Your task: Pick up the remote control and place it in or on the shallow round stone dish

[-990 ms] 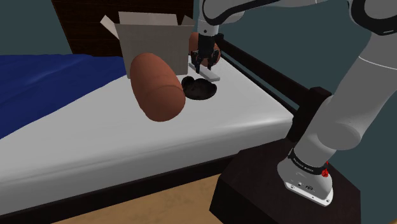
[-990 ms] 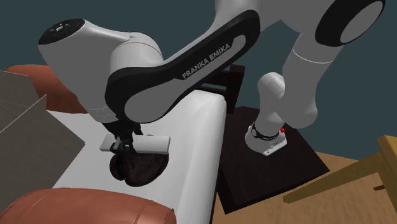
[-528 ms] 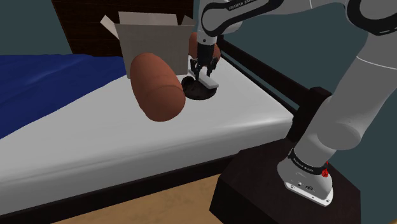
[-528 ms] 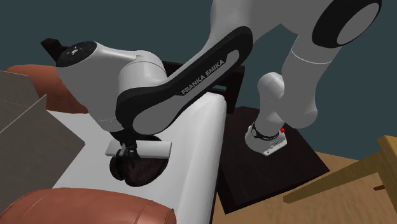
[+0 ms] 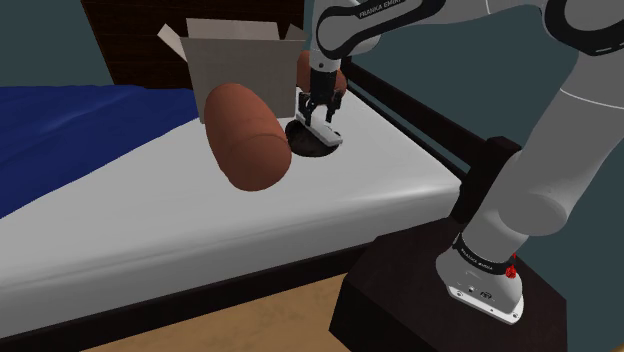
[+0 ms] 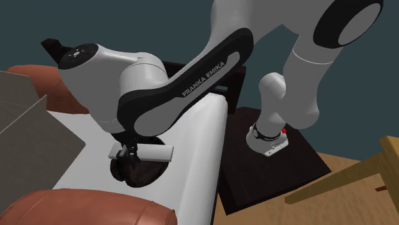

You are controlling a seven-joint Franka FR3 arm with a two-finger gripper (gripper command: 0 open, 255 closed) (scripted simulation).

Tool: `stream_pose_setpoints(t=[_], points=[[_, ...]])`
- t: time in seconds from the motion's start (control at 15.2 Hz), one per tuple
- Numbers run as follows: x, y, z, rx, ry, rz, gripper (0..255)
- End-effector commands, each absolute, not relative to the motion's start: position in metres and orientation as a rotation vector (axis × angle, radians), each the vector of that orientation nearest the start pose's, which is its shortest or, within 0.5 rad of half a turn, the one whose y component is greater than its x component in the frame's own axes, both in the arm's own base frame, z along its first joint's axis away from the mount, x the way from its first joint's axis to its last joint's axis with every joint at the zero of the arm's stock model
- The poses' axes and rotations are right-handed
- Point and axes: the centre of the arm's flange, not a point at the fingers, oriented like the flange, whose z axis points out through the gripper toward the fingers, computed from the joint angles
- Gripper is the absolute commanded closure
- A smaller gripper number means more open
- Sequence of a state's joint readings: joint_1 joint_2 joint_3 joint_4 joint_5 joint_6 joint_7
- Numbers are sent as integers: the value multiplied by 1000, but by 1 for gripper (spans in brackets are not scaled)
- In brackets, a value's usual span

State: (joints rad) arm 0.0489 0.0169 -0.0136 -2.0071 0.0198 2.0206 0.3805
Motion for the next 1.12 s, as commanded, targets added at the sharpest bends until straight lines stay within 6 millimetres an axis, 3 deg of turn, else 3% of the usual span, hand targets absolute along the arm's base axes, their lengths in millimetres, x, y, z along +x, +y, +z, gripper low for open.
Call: stream_pose_setpoints(t=[0.0,0.26,0.53,1.06], points=[[556,21,446,-3076,550,10,0],[556,21,446,-3076,550,11,0],[557,20,496,-3076,550,10,0],[557,20,496,-3076,550,10,0]])
